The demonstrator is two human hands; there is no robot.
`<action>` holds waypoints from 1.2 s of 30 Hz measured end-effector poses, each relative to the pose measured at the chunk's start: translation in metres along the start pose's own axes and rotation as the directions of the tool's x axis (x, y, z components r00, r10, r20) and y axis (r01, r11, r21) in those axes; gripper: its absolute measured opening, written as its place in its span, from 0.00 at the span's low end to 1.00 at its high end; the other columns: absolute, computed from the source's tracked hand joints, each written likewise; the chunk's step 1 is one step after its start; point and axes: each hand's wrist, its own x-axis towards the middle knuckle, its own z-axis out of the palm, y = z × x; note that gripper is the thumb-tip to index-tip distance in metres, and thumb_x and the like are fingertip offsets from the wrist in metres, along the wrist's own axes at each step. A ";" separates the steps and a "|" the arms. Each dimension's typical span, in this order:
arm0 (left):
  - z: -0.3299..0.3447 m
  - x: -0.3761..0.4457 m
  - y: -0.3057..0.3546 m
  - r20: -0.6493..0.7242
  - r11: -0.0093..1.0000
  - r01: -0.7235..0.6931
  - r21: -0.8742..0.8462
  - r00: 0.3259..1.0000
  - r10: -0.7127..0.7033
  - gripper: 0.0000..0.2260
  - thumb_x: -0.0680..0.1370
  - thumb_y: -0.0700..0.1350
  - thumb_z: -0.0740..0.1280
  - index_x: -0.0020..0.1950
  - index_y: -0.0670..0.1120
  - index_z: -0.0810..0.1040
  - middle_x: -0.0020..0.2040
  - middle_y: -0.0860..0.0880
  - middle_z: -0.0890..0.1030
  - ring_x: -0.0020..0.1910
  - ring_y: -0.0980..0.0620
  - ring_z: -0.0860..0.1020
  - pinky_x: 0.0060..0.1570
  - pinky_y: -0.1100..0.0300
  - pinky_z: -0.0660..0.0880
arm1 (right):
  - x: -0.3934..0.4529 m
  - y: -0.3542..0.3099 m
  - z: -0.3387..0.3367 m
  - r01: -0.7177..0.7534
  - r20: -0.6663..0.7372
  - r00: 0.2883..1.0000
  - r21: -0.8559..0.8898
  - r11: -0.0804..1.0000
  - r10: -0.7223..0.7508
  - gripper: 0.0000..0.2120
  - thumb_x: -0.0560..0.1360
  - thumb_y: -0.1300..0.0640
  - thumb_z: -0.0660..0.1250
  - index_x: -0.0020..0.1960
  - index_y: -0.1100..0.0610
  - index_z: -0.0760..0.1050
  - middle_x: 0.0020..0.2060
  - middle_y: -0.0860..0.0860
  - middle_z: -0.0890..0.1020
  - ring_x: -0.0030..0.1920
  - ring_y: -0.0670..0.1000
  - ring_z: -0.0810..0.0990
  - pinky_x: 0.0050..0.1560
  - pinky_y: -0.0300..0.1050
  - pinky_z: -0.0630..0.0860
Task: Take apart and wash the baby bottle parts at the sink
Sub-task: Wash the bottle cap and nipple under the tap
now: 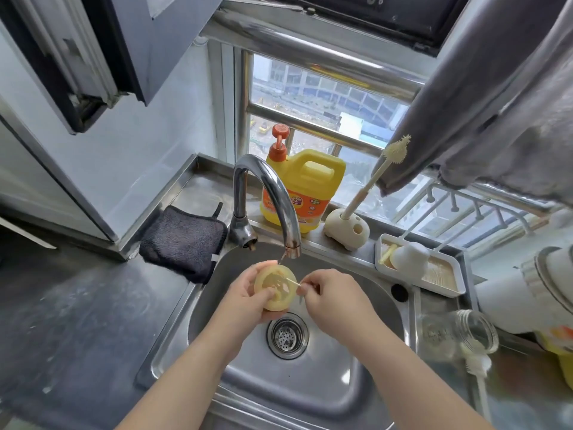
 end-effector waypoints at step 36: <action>0.003 0.001 0.006 -0.088 0.989 -0.046 0.142 0.994 0.059 0.10 0.79 0.40 0.65 0.42 0.52 0.80 0.39 0.49 0.83 0.38 0.52 0.80 0.43 0.53 0.79 | -0.001 -0.004 0.034 -0.076 0.094 0.995 0.543 0.836 0.029 0.11 0.79 0.60 0.59 0.47 0.57 0.81 0.31 0.48 0.78 0.25 0.41 0.68 0.30 0.35 0.67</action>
